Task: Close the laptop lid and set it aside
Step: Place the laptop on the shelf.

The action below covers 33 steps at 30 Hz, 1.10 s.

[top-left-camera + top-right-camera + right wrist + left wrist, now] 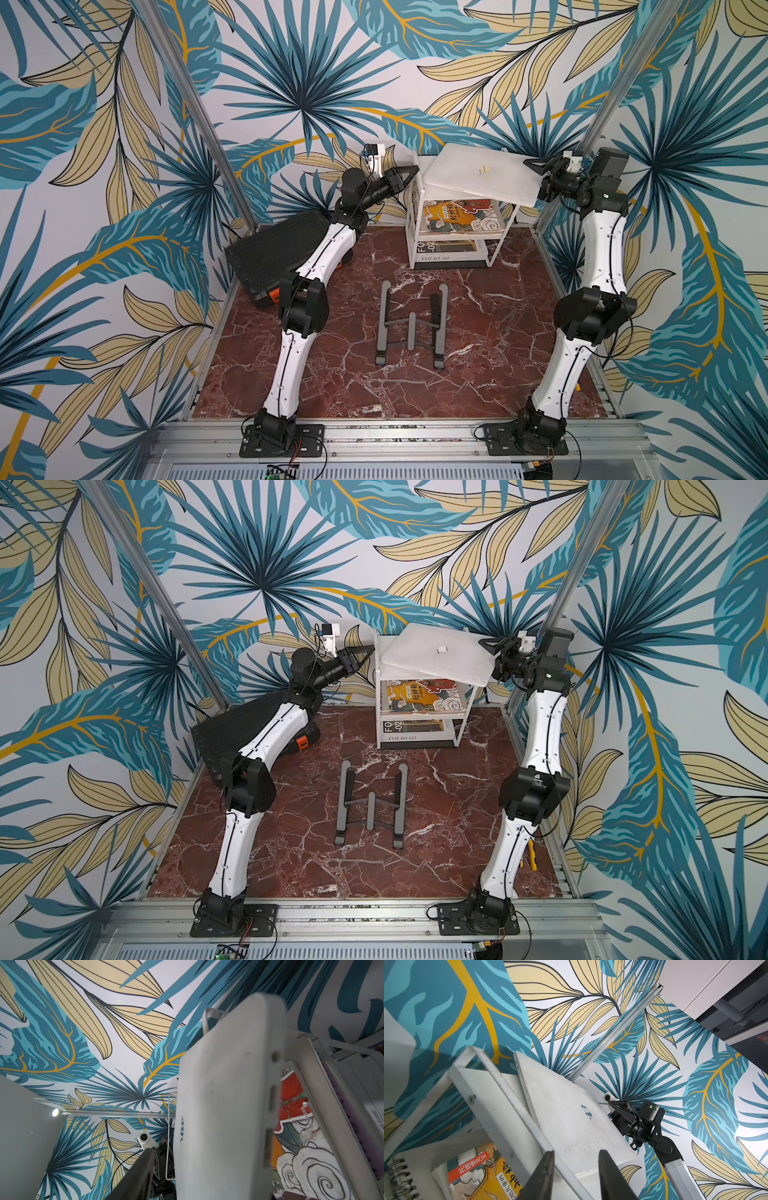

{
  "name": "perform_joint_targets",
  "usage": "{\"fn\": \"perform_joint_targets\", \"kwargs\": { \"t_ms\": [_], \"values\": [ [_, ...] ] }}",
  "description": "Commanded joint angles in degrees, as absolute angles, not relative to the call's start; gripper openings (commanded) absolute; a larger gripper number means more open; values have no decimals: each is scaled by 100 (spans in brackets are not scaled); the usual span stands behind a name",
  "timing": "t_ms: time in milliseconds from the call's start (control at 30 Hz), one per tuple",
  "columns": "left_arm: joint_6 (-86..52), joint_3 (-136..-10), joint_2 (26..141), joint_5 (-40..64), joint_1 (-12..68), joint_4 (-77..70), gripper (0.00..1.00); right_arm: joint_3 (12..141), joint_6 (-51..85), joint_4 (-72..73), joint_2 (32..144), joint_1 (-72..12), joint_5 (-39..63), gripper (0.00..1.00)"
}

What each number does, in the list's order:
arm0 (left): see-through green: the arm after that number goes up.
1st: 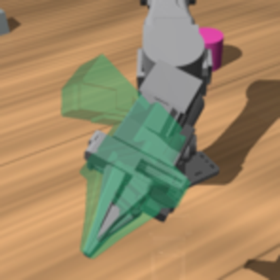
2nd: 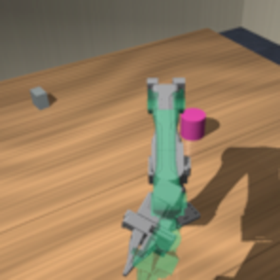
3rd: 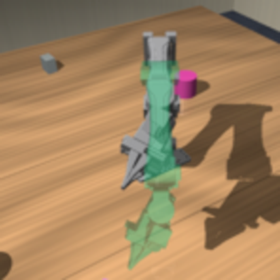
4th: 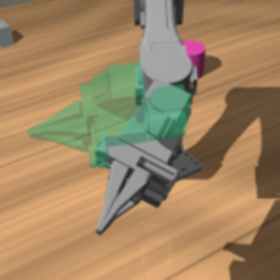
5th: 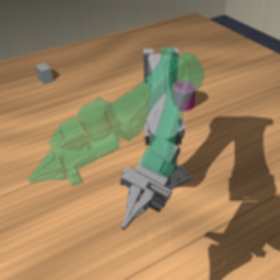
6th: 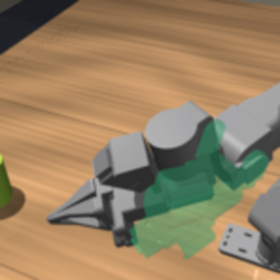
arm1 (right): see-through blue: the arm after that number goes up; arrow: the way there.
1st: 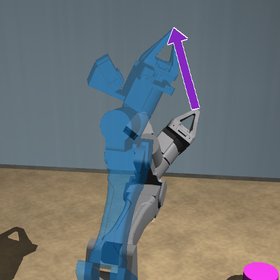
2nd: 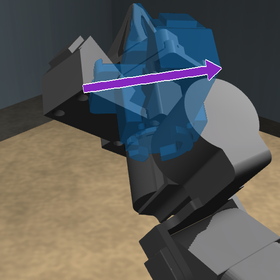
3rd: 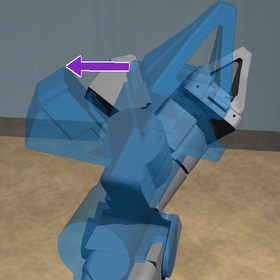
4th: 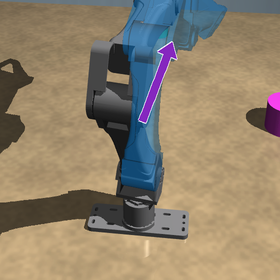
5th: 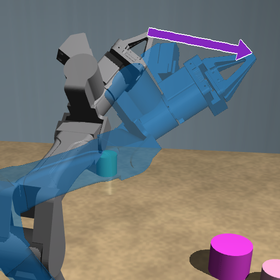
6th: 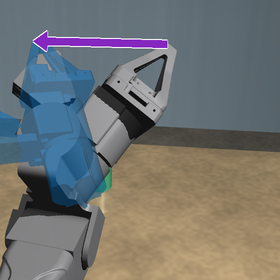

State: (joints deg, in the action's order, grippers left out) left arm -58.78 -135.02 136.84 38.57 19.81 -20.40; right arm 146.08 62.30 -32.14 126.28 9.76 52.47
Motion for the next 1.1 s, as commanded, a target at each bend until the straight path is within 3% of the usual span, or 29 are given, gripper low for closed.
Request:
{"fn": "perform_joint_targets", "kwargs": {
  "t_ms": [0, 400, 733, 1067],
  "values": [
    [-5947, -13439, 13400, 3875, 1951, -2294, 40, 14903, 6125, -3498, 12784, 973, 5064, 58],
    [-6172, -13234, 13375, 3924, 1923, -2625, 40, 15088, 5819, -4055, 12652, 1140, 4980, 55],
    [-6220, -13139, 13327, 4004, 1927, -2732, 39, 14983, 5386, -4336, 12532, 1251, 5119, 59],
    [-5217, -11704, 12146, 3998, 1940, -2750, 44, 13354, 5144, -3479, 11363, 1271, 5307, 65]
  ]
}}
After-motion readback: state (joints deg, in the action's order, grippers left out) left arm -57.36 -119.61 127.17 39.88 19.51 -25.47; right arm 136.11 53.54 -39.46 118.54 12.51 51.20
